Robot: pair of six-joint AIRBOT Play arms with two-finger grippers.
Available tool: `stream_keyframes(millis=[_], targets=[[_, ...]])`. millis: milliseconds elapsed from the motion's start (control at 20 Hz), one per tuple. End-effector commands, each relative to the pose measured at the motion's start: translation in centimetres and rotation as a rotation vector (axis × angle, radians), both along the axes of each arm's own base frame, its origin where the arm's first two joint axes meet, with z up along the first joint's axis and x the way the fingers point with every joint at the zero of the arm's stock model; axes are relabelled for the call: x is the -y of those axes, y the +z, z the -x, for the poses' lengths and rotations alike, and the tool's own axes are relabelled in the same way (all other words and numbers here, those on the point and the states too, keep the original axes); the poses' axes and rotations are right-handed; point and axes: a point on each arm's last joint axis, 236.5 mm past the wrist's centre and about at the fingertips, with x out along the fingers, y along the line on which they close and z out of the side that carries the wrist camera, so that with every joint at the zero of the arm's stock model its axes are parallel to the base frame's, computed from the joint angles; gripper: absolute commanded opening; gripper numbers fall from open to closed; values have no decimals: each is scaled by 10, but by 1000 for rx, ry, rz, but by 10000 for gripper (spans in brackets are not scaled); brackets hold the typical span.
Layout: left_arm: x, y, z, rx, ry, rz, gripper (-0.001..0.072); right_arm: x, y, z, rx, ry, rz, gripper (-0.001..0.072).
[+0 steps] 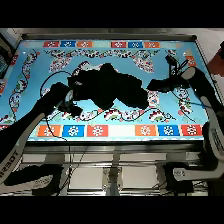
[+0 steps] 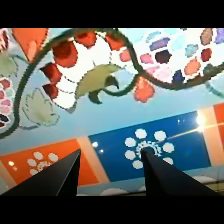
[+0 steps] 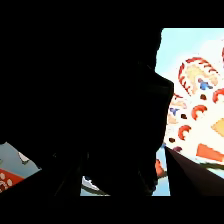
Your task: Fold the clothes and pants, and hang the long-sleeved shirts on hangers.
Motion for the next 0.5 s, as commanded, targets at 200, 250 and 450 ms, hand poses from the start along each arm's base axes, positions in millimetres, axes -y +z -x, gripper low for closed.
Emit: stream_keyframes(millis=[200,250,450], targets=[[4,11,-15,81,-34,17,404,-4,-89,-20,-164,92,-115,546],[8,17,-17,101,-33,41,403,-4,-98,-22,-165,95,-116,545],[31,47,-30,208,-32,165,404,-32,-97,-29,-111,158,-190,499]])
